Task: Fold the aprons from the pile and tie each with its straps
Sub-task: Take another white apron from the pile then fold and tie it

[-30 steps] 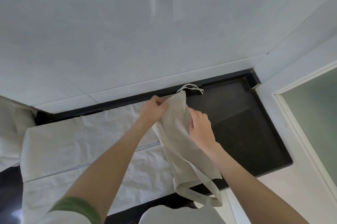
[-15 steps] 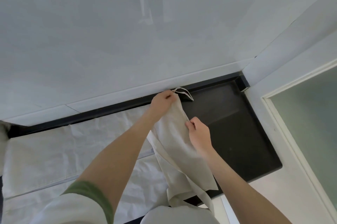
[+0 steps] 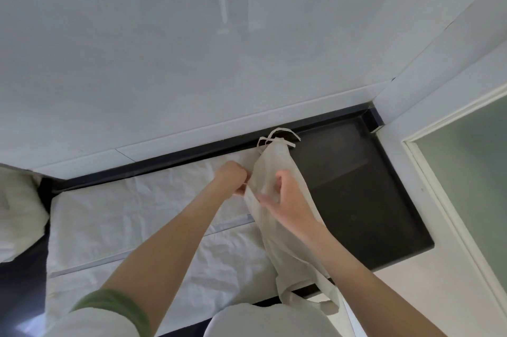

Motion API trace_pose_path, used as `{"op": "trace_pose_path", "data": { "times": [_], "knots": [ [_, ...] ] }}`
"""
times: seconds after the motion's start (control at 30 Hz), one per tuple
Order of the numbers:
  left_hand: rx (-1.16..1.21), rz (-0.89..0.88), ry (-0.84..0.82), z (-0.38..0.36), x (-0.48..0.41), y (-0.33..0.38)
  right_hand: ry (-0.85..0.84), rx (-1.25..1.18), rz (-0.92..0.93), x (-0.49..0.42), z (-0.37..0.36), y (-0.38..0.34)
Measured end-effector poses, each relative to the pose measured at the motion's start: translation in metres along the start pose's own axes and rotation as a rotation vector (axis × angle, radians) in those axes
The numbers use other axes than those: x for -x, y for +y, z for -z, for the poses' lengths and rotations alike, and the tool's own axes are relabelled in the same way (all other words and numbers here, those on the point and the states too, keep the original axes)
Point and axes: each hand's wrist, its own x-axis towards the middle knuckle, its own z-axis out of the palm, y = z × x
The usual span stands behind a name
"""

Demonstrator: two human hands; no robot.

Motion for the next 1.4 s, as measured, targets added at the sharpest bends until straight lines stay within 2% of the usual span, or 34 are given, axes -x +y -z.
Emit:
{"op": "trace_pose_path", "data": {
  "times": [0.03, 0.1, 0.17, 0.23, 0.33, 0.37, 0.5, 0.6, 0.67, 0.73, 0.87, 1.07, 1.2, 1.3, 1.37, 1.4],
  "knots": [
    [0.061, 0.022, -0.116, 0.000, 0.007, 0.000, -0.027, 0.053, 0.017, 0.001, -0.008, -0.003],
    [-0.023, -0.056, -0.253, -0.003, 0.016, -0.001, -0.063, 0.193, 0.042, 0.002, -0.024, -0.004],
    [-0.192, -0.175, -0.192, -0.009, 0.019, -0.004, -0.070, 0.248, 0.027, 0.005, -0.033, -0.003],
    [-0.347, -0.261, -0.051, -0.018, 0.017, -0.005, 0.021, 0.198, 0.000, 0.005, -0.034, 0.001],
    [-0.378, -0.252, 0.088, -0.032, 0.013, -0.008, 0.159, 0.156, -0.011, 0.000, -0.029, 0.010],
    [-0.354, -0.226, 0.108, -0.035, 0.013, -0.008, 0.144, 0.081, -0.044, -0.004, -0.026, 0.013],
    [-0.172, -0.132, 0.082, -0.043, 0.016, 0.000, 0.033, -0.692, -0.243, -0.001, 0.003, -0.010],
    [-0.160, -0.091, 0.040, -0.038, 0.022, 0.005, -0.073, -0.898, -0.309, -0.001, 0.021, -0.023],
    [-0.259, -0.190, 0.053, -0.034, 0.018, 0.005, -0.131, -0.792, -0.320, -0.003, 0.023, -0.029],
    [-0.366, -0.250, 0.016, -0.030, 0.022, 0.010, -0.105, -0.568, -0.348, -0.009, 0.020, -0.026],
    [-0.249, -0.166, -0.165, -0.029, 0.029, 0.017, -0.005, -0.536, -0.406, -0.017, 0.023, -0.012],
    [-0.393, -0.232, 0.188, -0.031, 0.004, 0.012, 0.132, -0.675, -0.432, -0.014, 0.041, 0.010],
    [-0.635, -0.266, 0.261, -0.046, -0.006, 0.022, 0.072, -0.687, -0.415, -0.013, 0.045, 0.016],
    [-0.824, -0.378, 0.246, -0.056, -0.012, 0.023, 0.051, -0.616, -0.420, -0.015, 0.040, 0.019],
    [-0.842, -0.445, 0.230, -0.057, -0.011, 0.022, 0.049, -0.556, -0.427, -0.018, 0.036, 0.019],
    [-0.776, -0.460, 0.220, -0.055, -0.012, 0.020, 0.044, -0.535, -0.437, -0.020, 0.035, 0.019]
  ]
}}
